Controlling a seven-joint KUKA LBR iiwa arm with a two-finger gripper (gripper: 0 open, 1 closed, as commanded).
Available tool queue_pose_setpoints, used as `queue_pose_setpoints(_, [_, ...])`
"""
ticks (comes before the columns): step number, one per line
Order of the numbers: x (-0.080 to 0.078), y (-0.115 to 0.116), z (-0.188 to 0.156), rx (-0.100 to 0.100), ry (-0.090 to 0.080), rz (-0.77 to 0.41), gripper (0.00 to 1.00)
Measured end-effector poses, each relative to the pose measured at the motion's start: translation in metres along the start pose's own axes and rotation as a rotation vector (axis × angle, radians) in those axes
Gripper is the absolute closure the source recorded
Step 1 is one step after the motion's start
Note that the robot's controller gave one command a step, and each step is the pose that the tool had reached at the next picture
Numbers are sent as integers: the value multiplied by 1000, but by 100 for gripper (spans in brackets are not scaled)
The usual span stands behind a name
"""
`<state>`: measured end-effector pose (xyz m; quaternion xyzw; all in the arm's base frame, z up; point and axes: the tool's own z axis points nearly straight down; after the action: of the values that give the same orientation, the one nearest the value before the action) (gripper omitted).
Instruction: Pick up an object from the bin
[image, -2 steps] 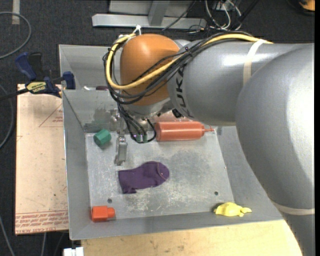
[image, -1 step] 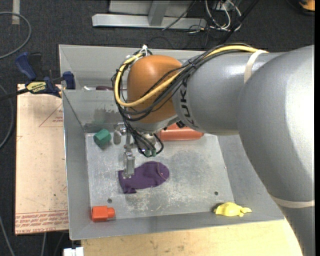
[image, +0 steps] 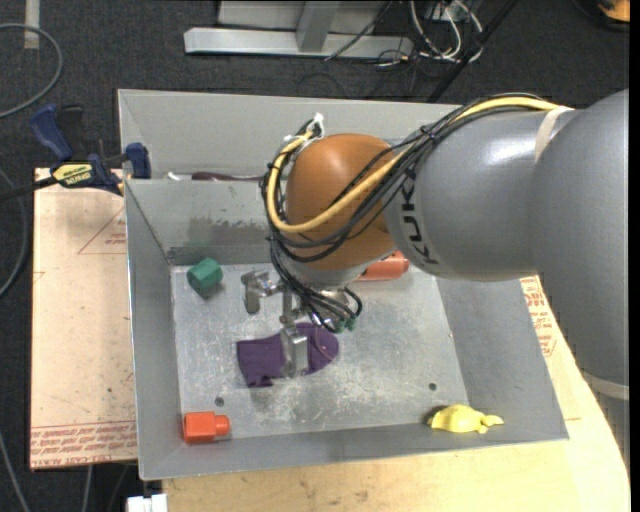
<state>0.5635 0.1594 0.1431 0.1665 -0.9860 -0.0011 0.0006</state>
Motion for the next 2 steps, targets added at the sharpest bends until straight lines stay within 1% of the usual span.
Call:
queue_pose_setpoints(1, [1, -10, 10, 0, -8, 74, 0])
queue_pose_setpoints(2, [14, -16, 66, 0, -4, -46, 0])
